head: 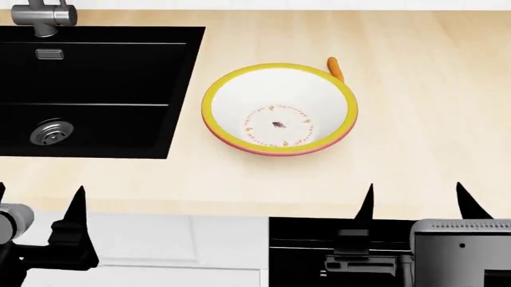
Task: There is a mixed pile of frozen fruits and vegetables on the counter. Locate all the frozen vegetables and place the items in a bowl on the counter. Take all the frozen fruits and defrost them in a running sink.
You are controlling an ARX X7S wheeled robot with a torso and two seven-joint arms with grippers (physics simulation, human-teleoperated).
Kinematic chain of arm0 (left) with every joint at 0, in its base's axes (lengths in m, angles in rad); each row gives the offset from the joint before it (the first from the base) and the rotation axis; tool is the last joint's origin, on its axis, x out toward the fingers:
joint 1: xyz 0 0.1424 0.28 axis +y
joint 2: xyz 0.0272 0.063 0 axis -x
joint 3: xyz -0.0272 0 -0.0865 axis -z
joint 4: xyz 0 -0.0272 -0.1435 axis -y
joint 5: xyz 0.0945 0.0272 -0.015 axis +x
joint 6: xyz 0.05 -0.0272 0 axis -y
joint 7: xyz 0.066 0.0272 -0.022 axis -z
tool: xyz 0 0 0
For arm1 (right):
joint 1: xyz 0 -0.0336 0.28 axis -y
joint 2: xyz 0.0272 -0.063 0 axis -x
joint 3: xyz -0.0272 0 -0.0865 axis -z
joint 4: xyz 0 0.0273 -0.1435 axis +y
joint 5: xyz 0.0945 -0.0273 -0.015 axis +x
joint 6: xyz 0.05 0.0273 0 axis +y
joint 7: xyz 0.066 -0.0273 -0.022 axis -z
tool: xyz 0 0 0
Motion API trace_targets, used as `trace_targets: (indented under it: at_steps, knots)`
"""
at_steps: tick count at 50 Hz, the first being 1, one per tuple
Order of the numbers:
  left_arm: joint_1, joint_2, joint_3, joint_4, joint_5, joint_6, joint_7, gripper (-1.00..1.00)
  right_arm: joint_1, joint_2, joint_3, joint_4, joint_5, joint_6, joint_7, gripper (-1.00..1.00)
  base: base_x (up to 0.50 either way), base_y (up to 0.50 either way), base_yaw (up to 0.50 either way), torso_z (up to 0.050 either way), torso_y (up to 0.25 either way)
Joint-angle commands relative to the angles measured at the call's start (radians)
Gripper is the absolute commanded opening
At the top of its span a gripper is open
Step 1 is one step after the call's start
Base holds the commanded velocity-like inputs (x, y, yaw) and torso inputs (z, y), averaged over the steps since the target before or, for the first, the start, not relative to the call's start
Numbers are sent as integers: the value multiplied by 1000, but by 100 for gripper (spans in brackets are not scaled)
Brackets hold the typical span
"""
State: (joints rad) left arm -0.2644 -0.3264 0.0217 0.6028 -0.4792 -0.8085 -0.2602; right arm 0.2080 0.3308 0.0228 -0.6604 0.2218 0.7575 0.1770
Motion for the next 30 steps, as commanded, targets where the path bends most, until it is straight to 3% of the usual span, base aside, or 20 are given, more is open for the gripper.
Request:
trace_targets:
  at_steps: [1,5,10,30]
  knots:
    - [-16,-25,-60,7,-50,-56,4,100,15,41,41,-31,34,87,-19,100,0,0,0,0,0]
    - [-10,-31,-50,7,-42,-52,3,100,-3,55,55,-26,12,29,-15,100,130,0,0,0,0]
    - [-11,-25,-103,30,-109,-89,9,100,-5,69,70,-31,14,42,-13,100,500,-43,0,0,0]
    - [-10,-60,-77,49,-88,-89,1,100,-17,96,139,-60,57,104,-24,100,500,-44,0,0,0]
